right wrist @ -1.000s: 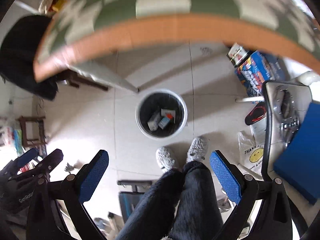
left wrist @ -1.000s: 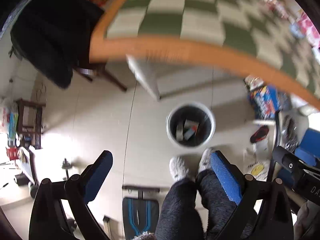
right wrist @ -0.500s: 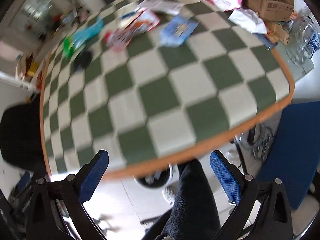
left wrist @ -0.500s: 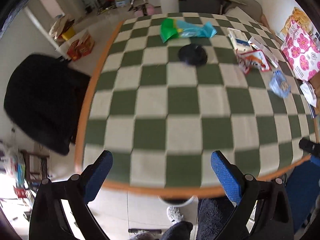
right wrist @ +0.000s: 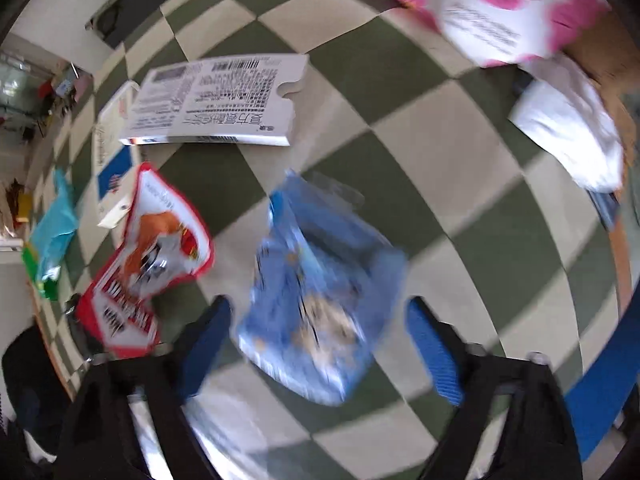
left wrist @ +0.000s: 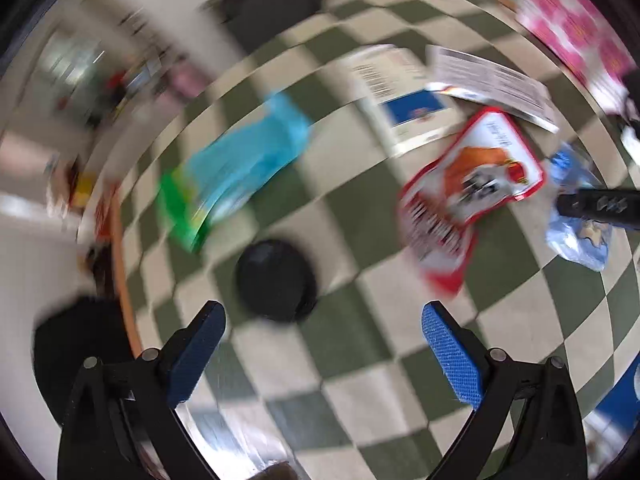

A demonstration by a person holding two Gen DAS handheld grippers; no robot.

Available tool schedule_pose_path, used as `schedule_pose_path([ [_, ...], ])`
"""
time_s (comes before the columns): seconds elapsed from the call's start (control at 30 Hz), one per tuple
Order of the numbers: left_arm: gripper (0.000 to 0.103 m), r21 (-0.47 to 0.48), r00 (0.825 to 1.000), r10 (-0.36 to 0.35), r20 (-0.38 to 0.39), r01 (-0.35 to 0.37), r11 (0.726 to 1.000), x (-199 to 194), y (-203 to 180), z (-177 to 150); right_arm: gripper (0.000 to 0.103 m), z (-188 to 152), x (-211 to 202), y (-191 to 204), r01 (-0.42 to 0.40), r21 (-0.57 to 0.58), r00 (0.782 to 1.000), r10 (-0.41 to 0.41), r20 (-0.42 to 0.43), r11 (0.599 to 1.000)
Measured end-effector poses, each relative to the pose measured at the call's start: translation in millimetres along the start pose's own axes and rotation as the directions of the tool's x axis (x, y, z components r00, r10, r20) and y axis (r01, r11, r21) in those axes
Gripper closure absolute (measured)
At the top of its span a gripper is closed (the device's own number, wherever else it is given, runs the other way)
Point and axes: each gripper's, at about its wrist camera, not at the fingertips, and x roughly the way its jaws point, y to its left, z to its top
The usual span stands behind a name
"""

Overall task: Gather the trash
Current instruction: 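Grasp the red snack wrapper with left tool while right grasps blue bag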

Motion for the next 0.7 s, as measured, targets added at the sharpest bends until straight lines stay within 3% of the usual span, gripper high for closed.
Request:
schedule_pose_path([
  [0.13, 0.002, 0.223, 0.999, -0.052, -0.012, 0.054, 0.973, 15.8, -37.8, 42.3, 0.062, 7.9, 2.3, 5.6, 0.013, -0.075, 1.0, -0.013, 0.009, 0.997],
  [0.23, 0.002, 0.361, 0.994, -0.098, -0.044, 0.107, 0.926, 31.9, -65.8, 62.3, 0.066, 10.2, -2.4, -13.6, 0.007, -0.069, 1.0, -0.008, -0.012, 0.998],
  [0.3, 0.003, 0.383, 0.989, -0.121, -0.088, 0.145, 0.912, 46.9, -74.5, 74.0, 0.066, 12.8, -6.6, -30.6, 0.019, -0.062, 1.0, -0.02, -0.013, 0.998],
  [0.43, 0.006, 0.339, 0.965, -0.206, -0.164, 0.251, 0.906, 69.5, -78.6, 89.7, 0.066, 19.9, -3.6, -52.3, 0.01, -0.049, 0.999, -0.012, -0.05, 0.999],
  [0.53, 0.031, 0.274, 0.931, -0.307, -0.196, 0.353, 0.895, 70.5, -72.2, 91.9, 0.066, 23.9, -2.4, -56.9, -0.002, -0.031, 0.998, 0.0, -0.057, 1.0],
  [0.57, 0.04, 0.259, 0.933, -0.31, -0.182, 0.35, 0.9, 68.4, -70.5, 91.1, 0.066, 24.8, -2.7, -57.1, -0.005, -0.024, 0.998, 0.003, -0.057, 1.0],
  [0.7, 0.045, 0.078, 0.919, -0.34, -0.198, 0.36, 0.93, 68.2, -64.1, 77.2, 0.066, 29.1, -1.8, -55.7, -0.008, -0.02, 0.998, 0.007, -0.058, 1.0],
])
